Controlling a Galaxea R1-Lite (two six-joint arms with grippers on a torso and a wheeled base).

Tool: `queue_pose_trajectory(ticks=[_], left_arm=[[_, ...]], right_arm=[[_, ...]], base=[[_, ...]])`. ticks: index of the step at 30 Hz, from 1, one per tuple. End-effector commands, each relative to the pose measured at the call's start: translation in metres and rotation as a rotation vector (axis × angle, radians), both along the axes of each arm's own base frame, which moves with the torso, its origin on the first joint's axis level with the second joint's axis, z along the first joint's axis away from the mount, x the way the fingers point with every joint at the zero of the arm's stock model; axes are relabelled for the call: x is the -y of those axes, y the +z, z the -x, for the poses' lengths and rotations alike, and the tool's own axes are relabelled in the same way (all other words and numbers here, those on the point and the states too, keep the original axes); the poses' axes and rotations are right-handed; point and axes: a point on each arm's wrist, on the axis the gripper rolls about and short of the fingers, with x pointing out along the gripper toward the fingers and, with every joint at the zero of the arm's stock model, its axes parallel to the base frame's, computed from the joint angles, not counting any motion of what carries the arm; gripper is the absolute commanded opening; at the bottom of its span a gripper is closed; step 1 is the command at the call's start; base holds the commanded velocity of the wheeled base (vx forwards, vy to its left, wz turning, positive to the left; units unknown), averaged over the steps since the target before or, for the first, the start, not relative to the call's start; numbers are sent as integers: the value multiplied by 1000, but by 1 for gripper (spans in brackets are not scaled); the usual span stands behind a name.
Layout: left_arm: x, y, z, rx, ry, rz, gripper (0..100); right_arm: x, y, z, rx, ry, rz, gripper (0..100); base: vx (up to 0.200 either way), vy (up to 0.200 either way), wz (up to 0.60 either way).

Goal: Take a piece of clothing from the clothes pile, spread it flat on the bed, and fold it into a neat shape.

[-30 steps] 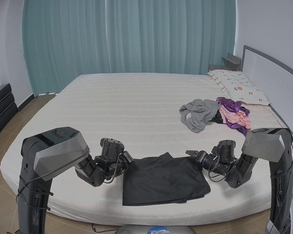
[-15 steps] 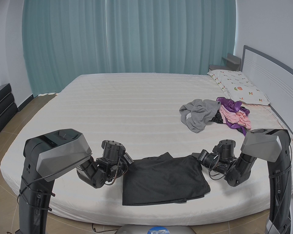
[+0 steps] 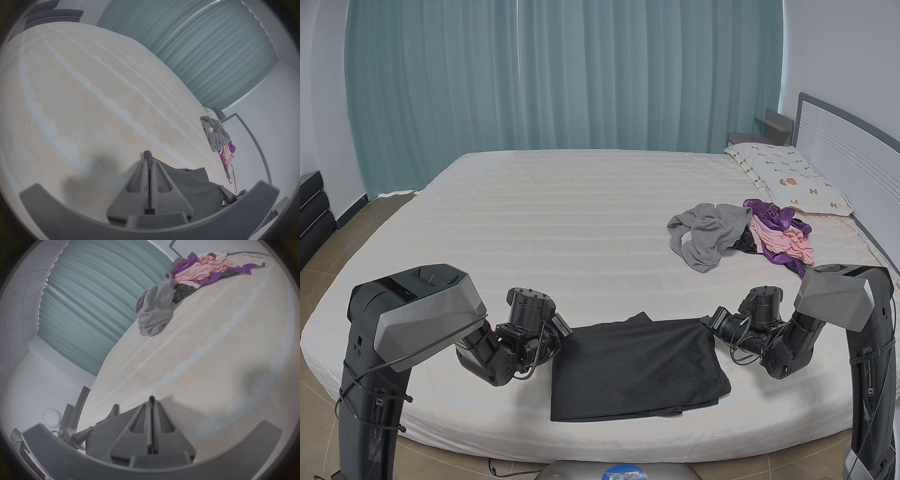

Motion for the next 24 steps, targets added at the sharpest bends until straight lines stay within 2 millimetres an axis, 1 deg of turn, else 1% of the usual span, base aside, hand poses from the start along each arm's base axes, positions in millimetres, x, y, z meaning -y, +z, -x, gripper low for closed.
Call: queue_pose_trajectory(ticks=[1, 11, 12, 13, 15, 18, 20, 23, 24], left_arm=[[0, 0, 0, 0, 2, 0, 0], [0, 0, 1, -6, -1, -2, 0], [0, 0, 2, -9, -3, -2, 0], [0, 0, 2, -9, -4, -2, 100], [0, 0, 2, -11, -4, -3, 100], [0, 1, 2, -6, -3, -1, 100], [-1, 2, 2, -5, 0, 5, 100], [-6, 8, 4, -10, 16, 24, 100], [-7, 8, 4, -12, 18, 25, 100]], right_arm=[[0, -2, -1, -1, -2, 0, 0], [0, -4, -1, -14, -2, 4, 0], [0, -4, 0, -17, 0, 5, 100], [0, -4, 0, -17, 0, 5, 100], [-1, -4, 0, -17, 1, 5, 100], [-3, 1, 3, -8, 4, 5, 100], [-3, 9, 6, 6, 2, 4, 100], [0, 32, 17, 25, -4, 4, 100], [0, 33, 18, 25, -4, 4, 100]], base=[[0, 0, 0], [0, 0, 0], [0, 0, 0], [0, 0, 0], [0, 0, 0], [0, 0, 0], [0, 0, 0], [0, 0, 0], [0, 0, 0]])
